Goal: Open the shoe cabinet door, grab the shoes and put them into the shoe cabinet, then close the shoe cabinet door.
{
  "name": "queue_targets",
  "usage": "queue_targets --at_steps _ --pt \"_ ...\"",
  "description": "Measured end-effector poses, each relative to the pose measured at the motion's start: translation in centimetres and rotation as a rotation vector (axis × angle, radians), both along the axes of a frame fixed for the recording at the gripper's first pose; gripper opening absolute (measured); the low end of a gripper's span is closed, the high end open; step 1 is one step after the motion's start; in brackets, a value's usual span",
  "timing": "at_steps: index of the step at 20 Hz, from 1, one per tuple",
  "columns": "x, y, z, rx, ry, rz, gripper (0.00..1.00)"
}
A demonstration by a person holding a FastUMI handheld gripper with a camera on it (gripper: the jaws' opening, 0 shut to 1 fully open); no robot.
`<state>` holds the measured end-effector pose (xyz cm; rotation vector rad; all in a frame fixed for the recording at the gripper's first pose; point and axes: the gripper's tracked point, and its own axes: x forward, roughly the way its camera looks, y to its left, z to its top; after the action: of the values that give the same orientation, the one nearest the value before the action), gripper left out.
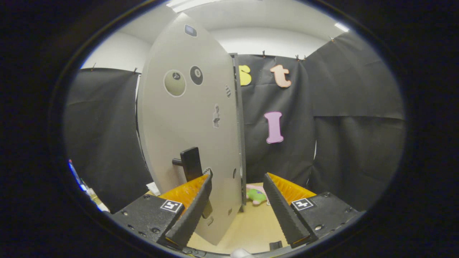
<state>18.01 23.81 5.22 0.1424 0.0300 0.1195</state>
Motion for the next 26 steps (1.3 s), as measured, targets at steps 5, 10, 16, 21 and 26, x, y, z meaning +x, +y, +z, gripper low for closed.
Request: queue_targets --at_steps 5,10,16,21,26 --pt "2.3 6.8 0.2 -0.056 -0.018 0.03 0.96" --pt "5.6 13.6 0.8 -0.056 -0.017 0.118 0.99" --pt "5.8 14.3 2.0 -0.074 -0.04 0.086 0.99" --pt "4.8 13.1 2.9 -0.046 -0.019 0.048 0.99" --pt "3.8 10.3 5.1 -0.046 -0.04 -0.005 0.99"
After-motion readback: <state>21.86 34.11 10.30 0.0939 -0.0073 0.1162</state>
